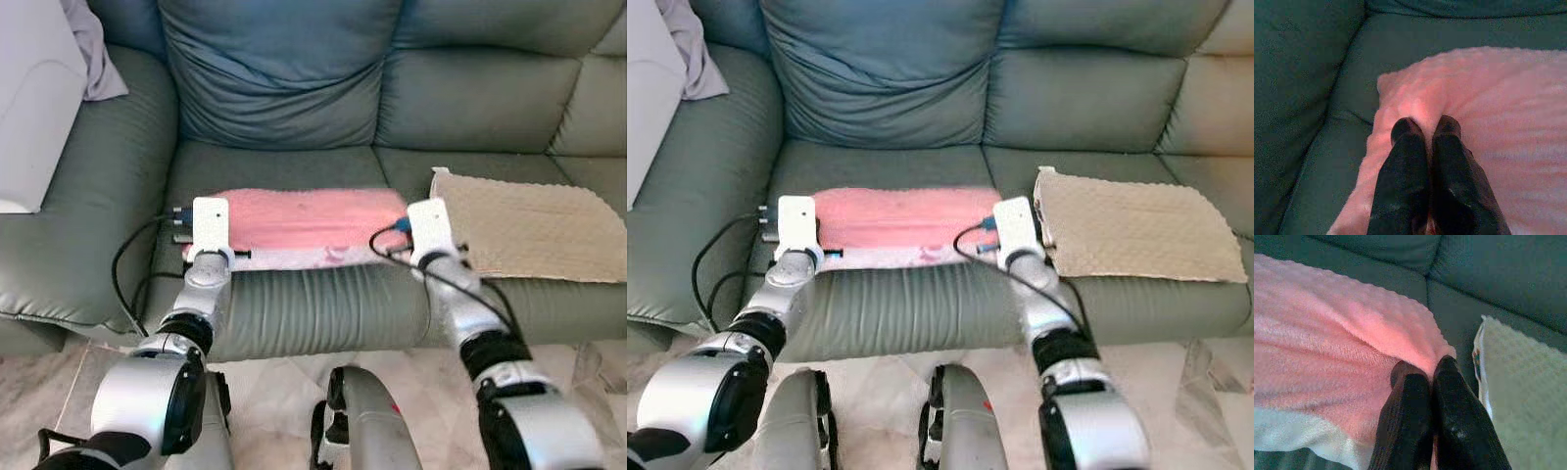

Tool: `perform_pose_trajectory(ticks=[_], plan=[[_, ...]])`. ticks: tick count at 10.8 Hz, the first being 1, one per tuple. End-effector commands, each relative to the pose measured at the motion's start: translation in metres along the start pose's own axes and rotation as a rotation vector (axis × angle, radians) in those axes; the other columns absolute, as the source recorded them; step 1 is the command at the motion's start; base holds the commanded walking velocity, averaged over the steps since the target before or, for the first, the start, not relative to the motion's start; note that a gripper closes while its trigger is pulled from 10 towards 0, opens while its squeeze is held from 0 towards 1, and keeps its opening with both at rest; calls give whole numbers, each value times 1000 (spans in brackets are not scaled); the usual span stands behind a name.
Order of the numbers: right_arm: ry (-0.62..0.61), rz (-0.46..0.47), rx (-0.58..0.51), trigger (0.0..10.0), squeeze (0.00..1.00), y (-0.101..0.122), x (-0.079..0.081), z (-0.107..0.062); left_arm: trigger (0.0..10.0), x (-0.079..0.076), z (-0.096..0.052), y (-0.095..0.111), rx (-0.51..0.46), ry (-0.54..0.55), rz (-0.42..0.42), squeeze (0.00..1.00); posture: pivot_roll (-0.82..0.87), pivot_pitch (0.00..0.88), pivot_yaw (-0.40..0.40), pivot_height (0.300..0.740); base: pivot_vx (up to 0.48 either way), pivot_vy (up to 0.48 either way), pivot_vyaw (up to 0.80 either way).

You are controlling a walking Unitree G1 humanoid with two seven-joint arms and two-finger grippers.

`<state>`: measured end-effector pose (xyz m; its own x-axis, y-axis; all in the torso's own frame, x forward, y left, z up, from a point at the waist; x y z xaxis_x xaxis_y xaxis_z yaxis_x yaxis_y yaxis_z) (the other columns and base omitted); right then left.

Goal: Move the pillow to the sofa

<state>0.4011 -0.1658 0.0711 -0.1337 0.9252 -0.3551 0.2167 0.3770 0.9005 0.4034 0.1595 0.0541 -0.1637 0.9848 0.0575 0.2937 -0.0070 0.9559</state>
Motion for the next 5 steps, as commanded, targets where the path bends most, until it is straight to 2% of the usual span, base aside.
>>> perform_pose_trajectory(ticks=[1, 2, 3, 4, 5], plan=[[-56, -11, 32, 10000, 0, -12, -25, -3, 10000, 18, -2, -16, 52, 62, 3, 0, -97, 188, -129, 656, 0, 0, 0], [-50, -11, 33, 10000, 0, -12, -26, -2, 10000, 19, -2, -19, 65, 57, -16, 192, -93, 186, -127, 656, 0, 0, 0], [-50, -14, 34, 10000, 0, -13, -27, -1, 10000, 21, -2, -20, 73, 61, -18, 259, -93, 186, -127, 656, 0, 0, 0], [-28, 4, 25, 10000, 882, -14, -23, -2, 10000, 21, -2, -21, 75, 52, -47, 1000, -93, 184, -128, 656, 0, 0, 0], [-16, 7, 18, 10000, 1000, -15, -19, -2, 10000, 22, -2, -21, 77, 56, -40, 1000, -92, 183, -127, 656, 0, 0, 0]])
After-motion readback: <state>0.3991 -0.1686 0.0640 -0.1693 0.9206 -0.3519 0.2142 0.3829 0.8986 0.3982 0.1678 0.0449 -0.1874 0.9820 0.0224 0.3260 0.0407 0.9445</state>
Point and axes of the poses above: a point about 5 cm out from each wrist's last joint towards the gripper, its own z axis pointing out of the wrist towards the gripper, its own y axis along the axis of the wrist's last joint, x = y × z, the point moved 5 cm from there along z, pointing out of the wrist towards the gripper, and after that the axes turned 5 degrees about -z, right-handed, at the moved point
